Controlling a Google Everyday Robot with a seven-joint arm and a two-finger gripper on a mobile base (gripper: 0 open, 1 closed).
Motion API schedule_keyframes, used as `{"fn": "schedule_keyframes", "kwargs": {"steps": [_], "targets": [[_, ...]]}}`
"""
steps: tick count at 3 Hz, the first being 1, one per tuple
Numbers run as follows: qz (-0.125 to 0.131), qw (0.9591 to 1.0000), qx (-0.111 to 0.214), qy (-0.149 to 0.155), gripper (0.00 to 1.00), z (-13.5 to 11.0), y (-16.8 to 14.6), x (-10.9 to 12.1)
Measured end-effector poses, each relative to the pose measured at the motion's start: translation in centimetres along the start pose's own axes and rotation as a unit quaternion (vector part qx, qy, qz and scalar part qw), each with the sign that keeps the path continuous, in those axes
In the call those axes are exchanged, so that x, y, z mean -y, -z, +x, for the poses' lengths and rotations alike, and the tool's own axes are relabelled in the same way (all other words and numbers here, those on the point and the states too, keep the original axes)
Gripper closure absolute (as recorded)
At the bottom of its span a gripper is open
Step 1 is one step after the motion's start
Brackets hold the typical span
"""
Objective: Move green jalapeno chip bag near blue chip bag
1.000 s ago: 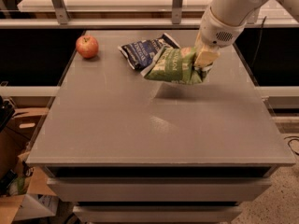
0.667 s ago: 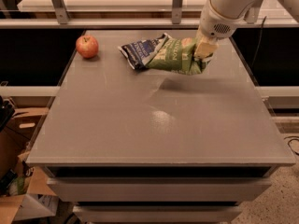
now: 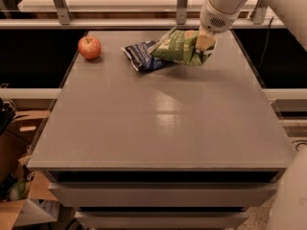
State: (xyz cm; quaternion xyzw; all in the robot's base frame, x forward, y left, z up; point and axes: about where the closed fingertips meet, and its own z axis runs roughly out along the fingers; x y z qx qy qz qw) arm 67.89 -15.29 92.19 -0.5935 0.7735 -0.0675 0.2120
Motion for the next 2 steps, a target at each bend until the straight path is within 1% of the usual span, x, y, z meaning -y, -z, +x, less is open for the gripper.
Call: {"fn": "schedule_keyframes", "kwargs": {"steps": [1,2], "targets": [[0.003,0.9997,-0.013,-0.019,0.59,0.59,-1.4,1.26],[0.004,0.9993,-0.02,-0.03,0.35,1.04,-2.16,2.1]]}}
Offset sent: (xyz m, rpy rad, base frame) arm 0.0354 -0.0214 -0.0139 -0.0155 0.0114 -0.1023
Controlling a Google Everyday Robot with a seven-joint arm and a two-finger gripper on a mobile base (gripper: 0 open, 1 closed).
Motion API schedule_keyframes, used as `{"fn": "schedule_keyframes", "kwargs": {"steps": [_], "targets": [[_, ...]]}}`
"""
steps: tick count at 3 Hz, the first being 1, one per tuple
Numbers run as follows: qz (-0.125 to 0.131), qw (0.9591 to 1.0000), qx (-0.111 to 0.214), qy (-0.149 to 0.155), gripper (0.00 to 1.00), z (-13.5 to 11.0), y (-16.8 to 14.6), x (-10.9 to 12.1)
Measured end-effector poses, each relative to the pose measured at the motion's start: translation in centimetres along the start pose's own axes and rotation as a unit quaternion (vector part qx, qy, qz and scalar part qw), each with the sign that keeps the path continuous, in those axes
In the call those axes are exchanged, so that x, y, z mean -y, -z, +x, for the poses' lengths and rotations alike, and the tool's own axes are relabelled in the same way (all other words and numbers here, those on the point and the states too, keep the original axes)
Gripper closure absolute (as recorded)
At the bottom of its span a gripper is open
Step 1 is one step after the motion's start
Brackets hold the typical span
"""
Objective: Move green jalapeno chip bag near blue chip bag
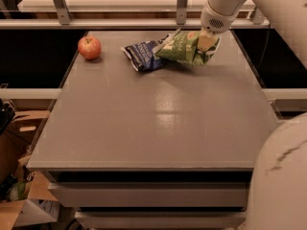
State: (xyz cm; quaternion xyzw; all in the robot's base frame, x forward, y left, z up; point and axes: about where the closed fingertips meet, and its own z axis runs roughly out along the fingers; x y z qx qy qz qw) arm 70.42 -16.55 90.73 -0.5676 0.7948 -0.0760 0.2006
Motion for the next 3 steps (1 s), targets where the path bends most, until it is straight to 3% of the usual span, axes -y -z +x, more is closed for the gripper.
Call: {"fn": "schedule_keyframes", "kwargs": {"steps": [1,2,3], "targets": [[0.0,1.0,-0.002,-0.003,0.13,0.11,-0.28,0.4],[-0.002,1.0,-0.002,-0.004,0.0,0.04,-0.37,0.66],[-0.005,1.0,0.002,-0.002,0.0,-0.02,-0.31,0.75]]}}
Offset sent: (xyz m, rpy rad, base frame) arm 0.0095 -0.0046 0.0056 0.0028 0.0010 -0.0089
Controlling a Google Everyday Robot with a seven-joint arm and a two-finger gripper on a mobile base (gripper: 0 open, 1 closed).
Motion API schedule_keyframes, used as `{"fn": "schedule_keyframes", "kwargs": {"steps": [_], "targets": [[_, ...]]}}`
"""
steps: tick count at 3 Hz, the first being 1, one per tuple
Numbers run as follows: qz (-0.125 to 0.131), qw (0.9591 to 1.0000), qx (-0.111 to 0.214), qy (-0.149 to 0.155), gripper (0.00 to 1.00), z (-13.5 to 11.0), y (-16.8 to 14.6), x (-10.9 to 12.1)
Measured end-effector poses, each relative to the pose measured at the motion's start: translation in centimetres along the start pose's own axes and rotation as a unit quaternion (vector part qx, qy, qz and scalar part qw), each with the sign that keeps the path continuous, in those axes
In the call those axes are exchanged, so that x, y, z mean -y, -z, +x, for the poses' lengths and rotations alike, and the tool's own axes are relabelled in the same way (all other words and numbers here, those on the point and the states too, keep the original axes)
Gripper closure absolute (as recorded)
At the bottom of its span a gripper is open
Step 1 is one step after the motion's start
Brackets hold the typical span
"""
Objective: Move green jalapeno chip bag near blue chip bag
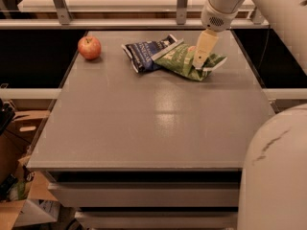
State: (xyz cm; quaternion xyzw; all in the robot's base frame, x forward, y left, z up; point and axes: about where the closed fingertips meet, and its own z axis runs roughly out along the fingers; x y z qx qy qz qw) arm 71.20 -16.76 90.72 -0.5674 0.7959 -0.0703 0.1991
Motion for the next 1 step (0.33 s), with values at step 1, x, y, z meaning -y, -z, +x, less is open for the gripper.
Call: {"fn": "schedule_keyframes", "kwargs": {"steps": [1], "targets": [[-0.006,1.0,0.006,0.004,0.0,-0.13,0.14,-0.01]]}}
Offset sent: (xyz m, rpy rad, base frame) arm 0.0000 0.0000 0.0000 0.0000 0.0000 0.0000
